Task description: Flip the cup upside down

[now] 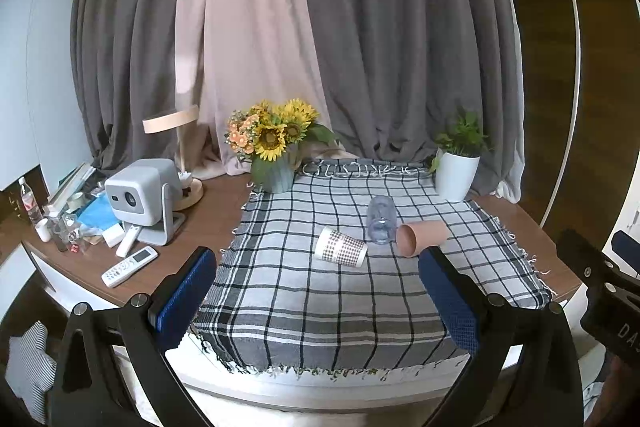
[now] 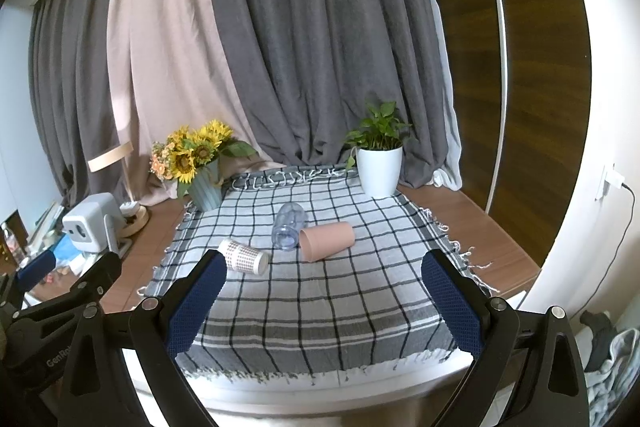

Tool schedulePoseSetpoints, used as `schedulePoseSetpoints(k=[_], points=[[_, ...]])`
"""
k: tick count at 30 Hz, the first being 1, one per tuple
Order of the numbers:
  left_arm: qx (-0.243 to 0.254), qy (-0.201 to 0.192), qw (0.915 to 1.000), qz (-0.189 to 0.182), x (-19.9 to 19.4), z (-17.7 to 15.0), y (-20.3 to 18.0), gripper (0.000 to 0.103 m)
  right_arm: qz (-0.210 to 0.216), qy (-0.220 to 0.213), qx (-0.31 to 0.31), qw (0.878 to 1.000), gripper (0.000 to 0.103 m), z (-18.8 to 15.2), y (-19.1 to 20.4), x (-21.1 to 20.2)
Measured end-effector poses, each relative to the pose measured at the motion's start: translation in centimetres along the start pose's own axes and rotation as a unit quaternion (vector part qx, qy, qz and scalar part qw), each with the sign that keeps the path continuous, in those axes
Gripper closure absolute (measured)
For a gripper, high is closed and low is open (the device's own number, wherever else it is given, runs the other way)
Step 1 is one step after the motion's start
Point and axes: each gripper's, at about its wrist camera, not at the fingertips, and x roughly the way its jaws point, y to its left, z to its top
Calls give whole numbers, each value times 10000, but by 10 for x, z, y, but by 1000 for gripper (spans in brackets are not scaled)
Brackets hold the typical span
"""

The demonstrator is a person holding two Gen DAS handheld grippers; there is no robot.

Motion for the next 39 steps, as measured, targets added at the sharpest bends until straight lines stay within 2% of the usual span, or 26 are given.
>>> schedulePoseSetpoints(k=[39], points=[[22,60,10000,-54,8,2,-1,0,-27,118,1,9999,4,-2,6,13]])
